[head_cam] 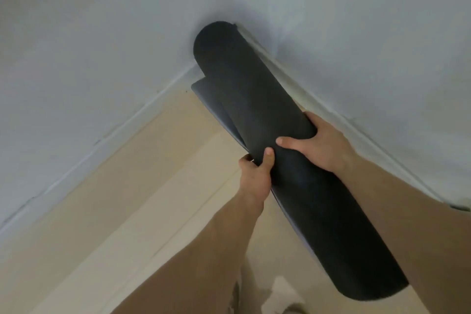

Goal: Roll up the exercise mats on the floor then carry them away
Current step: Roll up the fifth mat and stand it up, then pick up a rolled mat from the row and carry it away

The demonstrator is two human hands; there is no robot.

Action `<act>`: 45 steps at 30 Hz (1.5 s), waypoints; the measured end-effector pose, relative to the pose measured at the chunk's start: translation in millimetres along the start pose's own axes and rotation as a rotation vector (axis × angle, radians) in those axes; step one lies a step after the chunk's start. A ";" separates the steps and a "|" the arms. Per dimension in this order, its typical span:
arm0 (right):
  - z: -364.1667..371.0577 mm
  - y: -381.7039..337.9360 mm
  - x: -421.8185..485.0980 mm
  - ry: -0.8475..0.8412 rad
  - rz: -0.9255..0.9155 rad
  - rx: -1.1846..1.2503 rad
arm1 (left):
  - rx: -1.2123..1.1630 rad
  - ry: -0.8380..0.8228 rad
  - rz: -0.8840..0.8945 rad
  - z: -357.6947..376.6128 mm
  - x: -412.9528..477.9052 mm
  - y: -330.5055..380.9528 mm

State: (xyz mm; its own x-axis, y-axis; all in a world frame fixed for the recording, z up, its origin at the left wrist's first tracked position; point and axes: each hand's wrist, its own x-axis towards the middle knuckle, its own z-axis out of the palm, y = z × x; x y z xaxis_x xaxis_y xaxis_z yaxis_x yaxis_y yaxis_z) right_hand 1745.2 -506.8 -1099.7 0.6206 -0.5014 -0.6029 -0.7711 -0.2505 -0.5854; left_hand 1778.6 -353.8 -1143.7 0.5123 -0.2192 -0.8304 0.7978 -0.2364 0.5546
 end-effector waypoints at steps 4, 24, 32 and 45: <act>-4.7 31.4 53.5 0.002 0.023 -0.098 | 0.052 -0.027 -0.047 33.8 56.5 -17.5; 17.7 -59.8 -36.9 -0.016 -0.103 -0.661 | 0.589 0.153 -0.036 -96.7 -15.8 40.9; 85.0 -164.8 -179.7 -0.226 -0.427 -0.888 | 0.546 0.342 -0.011 -226.7 -188.3 20.0; 359.5 -245.6 -489.3 -0.541 -0.925 -1.234 | 0.284 0.670 -0.114 -484.6 -455.8 -194.6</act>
State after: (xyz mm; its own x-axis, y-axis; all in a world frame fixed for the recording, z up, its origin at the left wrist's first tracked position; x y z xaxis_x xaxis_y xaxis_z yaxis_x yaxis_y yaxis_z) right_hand 1682.2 97.8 -855.8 0.6796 0.4528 -0.5771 0.3956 -0.8888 -0.2315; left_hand 1543.8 250.8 -899.2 0.5877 0.4258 -0.6880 0.7914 -0.4793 0.3795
